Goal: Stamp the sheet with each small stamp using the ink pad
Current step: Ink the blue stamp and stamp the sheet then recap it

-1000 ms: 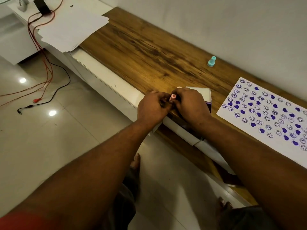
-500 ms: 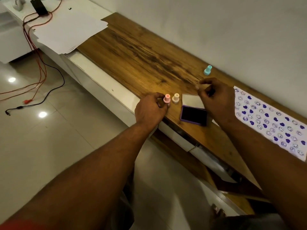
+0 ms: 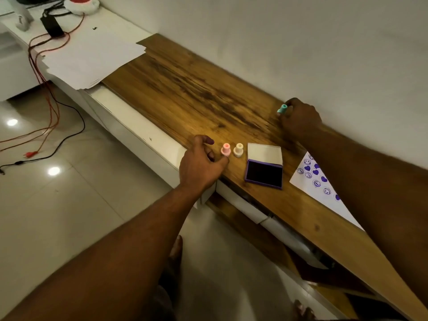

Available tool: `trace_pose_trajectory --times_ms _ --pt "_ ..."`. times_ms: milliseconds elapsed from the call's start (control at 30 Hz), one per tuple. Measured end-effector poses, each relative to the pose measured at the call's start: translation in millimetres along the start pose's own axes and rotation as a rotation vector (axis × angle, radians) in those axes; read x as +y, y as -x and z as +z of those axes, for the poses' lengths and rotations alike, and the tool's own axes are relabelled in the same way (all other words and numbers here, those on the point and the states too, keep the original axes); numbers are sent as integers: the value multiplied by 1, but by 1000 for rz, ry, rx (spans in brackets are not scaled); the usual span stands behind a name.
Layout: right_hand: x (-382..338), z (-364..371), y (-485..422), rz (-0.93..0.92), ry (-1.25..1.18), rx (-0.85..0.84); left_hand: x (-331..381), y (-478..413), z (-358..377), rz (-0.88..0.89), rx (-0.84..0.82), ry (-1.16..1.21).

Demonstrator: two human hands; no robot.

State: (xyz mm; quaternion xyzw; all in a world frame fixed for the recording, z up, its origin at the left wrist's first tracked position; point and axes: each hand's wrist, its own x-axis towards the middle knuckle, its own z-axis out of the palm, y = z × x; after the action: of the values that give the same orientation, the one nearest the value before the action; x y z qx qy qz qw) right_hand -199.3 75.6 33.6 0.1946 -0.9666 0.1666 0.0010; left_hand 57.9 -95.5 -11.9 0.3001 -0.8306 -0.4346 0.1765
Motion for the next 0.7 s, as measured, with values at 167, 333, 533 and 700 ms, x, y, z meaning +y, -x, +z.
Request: trace_pose_trajectory --times_ms 167,333,533,700 --pt "6 1 6 2 0 16 6 -2 -3 8 34 55" --pt "3 -4 6 -38 28 -47 12 2 2 7 40 57" --pt "-13 -3 14 -86 -11 -44 13 -1 1 32 52 36" --pt "-23 -38 83 -120 -303 42 29 1 -7 196 57 59"
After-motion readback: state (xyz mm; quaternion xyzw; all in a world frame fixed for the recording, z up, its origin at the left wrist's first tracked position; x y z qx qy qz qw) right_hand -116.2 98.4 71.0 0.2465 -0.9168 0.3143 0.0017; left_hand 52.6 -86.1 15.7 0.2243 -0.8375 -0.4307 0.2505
